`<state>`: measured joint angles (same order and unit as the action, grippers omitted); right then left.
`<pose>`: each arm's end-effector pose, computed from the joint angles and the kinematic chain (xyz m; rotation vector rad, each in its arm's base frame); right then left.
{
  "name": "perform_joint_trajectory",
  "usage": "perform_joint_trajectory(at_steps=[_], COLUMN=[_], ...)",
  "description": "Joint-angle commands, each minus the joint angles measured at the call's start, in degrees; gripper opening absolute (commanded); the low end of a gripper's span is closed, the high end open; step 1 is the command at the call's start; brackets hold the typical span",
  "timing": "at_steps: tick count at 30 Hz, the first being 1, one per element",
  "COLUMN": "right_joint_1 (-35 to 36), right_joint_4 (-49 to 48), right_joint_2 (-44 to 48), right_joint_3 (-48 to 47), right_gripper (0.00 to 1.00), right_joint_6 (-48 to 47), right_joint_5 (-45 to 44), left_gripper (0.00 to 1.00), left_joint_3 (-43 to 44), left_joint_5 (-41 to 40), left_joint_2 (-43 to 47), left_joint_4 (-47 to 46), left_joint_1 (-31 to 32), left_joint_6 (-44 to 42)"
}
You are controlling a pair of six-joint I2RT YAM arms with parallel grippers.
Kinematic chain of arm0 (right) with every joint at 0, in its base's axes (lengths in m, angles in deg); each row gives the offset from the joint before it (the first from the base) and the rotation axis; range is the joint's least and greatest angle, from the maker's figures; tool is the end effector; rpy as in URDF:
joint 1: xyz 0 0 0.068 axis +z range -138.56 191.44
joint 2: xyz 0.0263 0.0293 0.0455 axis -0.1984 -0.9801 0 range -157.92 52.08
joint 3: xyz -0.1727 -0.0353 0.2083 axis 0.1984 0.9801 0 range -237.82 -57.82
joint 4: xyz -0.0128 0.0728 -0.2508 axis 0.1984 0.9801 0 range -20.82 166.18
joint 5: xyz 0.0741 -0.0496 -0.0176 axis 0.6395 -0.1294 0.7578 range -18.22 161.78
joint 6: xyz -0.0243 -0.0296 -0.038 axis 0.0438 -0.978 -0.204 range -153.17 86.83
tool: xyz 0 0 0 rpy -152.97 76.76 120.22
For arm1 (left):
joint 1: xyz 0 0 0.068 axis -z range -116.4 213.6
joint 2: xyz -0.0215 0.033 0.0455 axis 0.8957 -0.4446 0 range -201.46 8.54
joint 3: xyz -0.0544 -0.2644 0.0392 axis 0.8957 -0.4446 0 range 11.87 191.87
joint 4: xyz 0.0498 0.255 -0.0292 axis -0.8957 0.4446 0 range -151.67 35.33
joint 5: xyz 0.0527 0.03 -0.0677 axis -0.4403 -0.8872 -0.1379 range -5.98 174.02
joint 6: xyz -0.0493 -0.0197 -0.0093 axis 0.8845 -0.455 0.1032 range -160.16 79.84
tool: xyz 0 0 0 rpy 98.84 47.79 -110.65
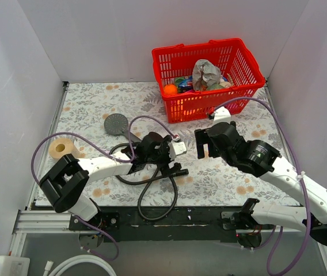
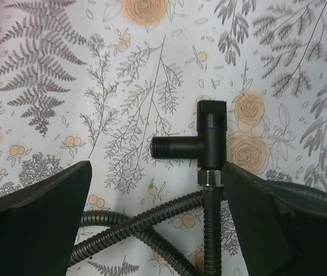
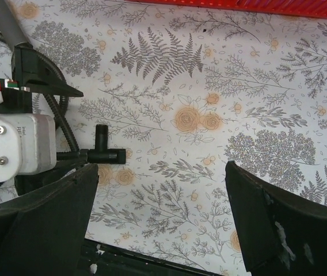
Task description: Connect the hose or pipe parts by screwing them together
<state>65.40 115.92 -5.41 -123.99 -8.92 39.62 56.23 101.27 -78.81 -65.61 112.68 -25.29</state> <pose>0.1290 0.1451 0.3682 -0.2538 2.1098 0.1756 0.1962 -0.2425 0.1860 0.8651 2.2263 -0.9077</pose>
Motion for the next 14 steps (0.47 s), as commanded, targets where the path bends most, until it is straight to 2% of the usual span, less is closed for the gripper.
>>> perform_joint_trajectory(at_steps=[1, 5, 10, 14], right_joint_1=[-0.34, -0.34, -0.34, -0.34], right_joint_4=[0.80, 3.00, 1.86, 0.02], right_joint_2=[-1.65, -3.32, -3.32, -3.94], right_joint_3=[-5.28, -7.13, -5.63, -5.63], right_gripper=[0.98, 0.98, 0.98, 0.98], right_joint_6=[1.67, 2.12, 0.36, -2.45], right_joint_5=[-0.79, -0.80, -0.53, 2.01], left_gripper=[0.98, 0.98, 0.98, 0.98], left_joint_3=[5.72, 10.30, 15.75, 19.88], left_joint_5=[-0.47, 2.16, 1.03, 4.35], left_joint_2=[7.19, 13.07, 18.96, 20.38], left_joint_4=[6.55, 12.37, 21.85, 27.58], left_joint_1=[-0.39, -3.11, -7.59, -16.27], left_joint_6=[6.82, 13.77, 22.21, 27.83])
